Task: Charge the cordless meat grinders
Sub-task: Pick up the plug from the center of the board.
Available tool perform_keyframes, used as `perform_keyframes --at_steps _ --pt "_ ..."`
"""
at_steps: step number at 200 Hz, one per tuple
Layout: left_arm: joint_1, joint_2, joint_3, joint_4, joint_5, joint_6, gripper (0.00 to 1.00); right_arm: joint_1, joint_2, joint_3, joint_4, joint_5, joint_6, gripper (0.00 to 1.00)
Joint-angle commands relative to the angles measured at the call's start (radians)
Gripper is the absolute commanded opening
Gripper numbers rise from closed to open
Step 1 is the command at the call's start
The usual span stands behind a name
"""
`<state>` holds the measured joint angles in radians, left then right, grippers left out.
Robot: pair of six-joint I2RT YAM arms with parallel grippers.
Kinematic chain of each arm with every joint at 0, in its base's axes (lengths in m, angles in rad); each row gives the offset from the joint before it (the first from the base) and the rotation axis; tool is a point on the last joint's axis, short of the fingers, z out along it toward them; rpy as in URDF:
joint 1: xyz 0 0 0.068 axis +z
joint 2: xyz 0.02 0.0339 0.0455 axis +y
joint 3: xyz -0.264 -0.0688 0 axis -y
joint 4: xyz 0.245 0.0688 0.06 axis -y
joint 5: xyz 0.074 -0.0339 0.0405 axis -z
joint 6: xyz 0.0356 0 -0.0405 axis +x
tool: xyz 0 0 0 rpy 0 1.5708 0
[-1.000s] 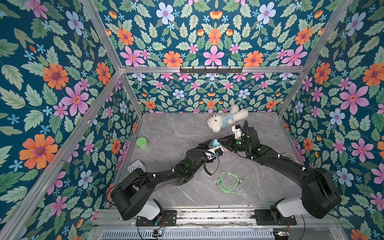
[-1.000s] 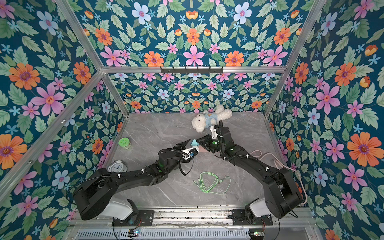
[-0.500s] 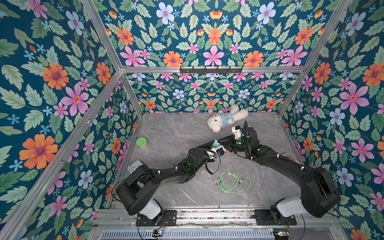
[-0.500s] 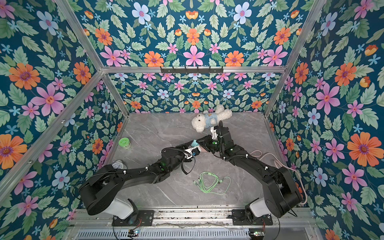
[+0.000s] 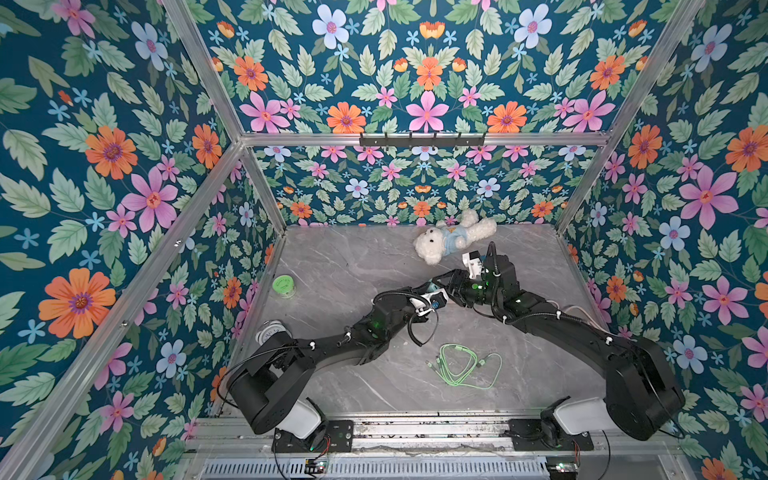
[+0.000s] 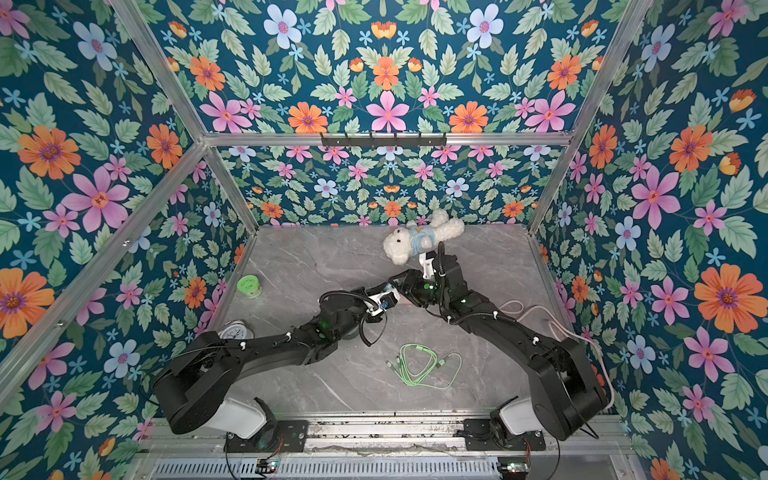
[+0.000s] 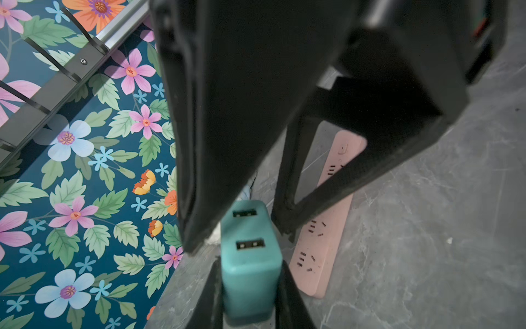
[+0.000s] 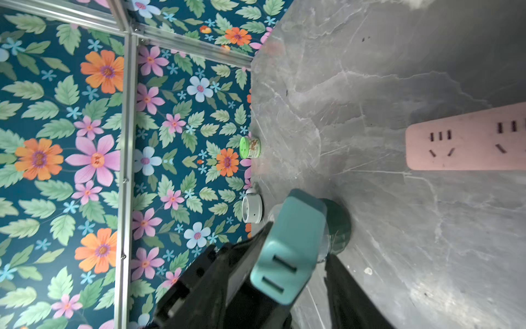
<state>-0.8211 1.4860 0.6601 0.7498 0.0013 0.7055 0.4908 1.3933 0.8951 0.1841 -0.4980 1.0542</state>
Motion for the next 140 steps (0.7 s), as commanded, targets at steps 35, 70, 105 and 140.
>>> perform_keyframes --at_steps 35,70,105,140 --pt "0.123 -0.084 -0.03 -0.092 0.417 -0.035 0.02 -0.083 -0.208 -0.096 -0.133 0.057 -0.113 0.62" --pt "0.204 -0.125 -0.11 0.016 0.671 -0.042 0.02 -0.098 -0.289 -0.064 -0.404 0.168 -0.305 0.66" --pt "0.211 -0.175 -0.17 0.066 0.781 0.007 0.0 -0.1 -0.302 -0.093 -0.497 0.182 -0.396 0.66" --pt "0.158 -0.21 -0.202 0.095 0.776 0.031 0.0 -0.101 -0.28 -0.124 -0.569 0.2 -0.417 0.66"
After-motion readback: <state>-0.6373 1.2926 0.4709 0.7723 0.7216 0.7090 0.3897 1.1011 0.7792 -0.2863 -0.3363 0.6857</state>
